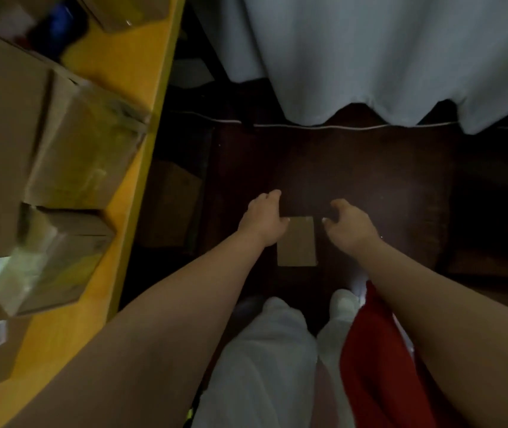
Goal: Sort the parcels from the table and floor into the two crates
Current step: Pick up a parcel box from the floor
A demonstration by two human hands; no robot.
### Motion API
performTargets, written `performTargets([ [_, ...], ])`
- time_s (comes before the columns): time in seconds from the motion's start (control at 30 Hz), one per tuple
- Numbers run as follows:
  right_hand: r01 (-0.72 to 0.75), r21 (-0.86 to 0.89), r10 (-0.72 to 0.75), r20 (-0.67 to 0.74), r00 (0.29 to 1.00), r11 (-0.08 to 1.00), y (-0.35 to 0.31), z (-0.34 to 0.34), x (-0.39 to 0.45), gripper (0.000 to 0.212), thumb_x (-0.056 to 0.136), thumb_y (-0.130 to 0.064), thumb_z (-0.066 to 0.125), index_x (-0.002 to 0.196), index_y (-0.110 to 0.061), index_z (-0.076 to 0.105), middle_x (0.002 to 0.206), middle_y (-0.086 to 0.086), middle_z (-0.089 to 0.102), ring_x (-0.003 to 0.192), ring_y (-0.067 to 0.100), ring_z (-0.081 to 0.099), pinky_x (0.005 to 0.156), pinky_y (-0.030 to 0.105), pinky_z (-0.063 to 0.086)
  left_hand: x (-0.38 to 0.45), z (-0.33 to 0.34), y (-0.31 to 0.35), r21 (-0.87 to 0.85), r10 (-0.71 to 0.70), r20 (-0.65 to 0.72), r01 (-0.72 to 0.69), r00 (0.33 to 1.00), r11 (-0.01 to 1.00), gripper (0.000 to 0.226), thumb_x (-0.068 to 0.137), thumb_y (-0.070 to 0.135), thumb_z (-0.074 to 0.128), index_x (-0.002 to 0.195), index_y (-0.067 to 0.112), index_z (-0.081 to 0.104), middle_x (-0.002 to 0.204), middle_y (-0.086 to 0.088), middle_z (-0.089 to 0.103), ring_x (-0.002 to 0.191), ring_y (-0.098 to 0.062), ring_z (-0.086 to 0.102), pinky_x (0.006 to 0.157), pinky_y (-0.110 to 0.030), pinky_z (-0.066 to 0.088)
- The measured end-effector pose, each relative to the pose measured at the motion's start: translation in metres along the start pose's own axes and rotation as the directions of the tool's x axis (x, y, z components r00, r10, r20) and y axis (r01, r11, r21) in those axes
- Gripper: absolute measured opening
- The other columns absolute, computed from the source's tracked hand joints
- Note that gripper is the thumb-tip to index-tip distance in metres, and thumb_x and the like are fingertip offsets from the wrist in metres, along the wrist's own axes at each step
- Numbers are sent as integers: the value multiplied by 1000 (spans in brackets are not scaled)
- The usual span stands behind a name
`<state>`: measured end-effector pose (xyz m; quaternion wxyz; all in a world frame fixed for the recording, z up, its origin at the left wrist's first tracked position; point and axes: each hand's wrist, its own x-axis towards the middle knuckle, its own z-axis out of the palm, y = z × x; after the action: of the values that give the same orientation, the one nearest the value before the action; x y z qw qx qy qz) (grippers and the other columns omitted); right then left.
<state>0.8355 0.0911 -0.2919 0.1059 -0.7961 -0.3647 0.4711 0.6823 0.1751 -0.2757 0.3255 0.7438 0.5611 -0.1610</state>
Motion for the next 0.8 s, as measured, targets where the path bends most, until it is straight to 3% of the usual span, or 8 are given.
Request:
performTargets([
  [0.27,-88,9,87,64,994,996,57,122,115,51,95,-25,53,139,-6,37,133,21,48,122,39,47,100,42,43,109,118,-56,-76,-75,20,76,997,994,68,94,29,59,151,18,25,147,-9,37,134,-28,39,107,-42,40],
  [0.5,-151,-5,150,120,981,989,115,205,207,58,93,-28,55,142,-8,33,138,18,41,128,37,40,103,42,38,183,217,-120,-135,-240,113,254,964,958,65,92,29,63,146,17,30,140,-13,41,126,-32,46,101,-45,46],
  [0.6,-199,-6,198,127,972,980,128,231,240,66,94,-27,55,147,-6,21,148,21,30,135,39,31,109,43,31,211,250,-137,-216,-328,163,358,930,908,67,91,26,64,146,14,27,140,-15,44,126,-32,48,102,-44,45],
  [0.7,-285,66,271,168,948,956,132,252,264,90,93,-23,57,152,-5,-9,157,25,13,143,41,21,116,45,24,231,276,-149,-279,-401,227,453,888,846,77,93,25,62,151,12,13,146,-17,39,131,-33,44,105,-40,43],
  [0.8,-300,134,270,207,940,944,129,258,274,97,91,-20,60,151,-3,-15,153,25,26,137,39,34,112,44,33,239,287,-156,-300,-396,263,465,880,833,81,93,25,62,152,6,9,147,-16,38,134,-31,41,107,-34,40],
])
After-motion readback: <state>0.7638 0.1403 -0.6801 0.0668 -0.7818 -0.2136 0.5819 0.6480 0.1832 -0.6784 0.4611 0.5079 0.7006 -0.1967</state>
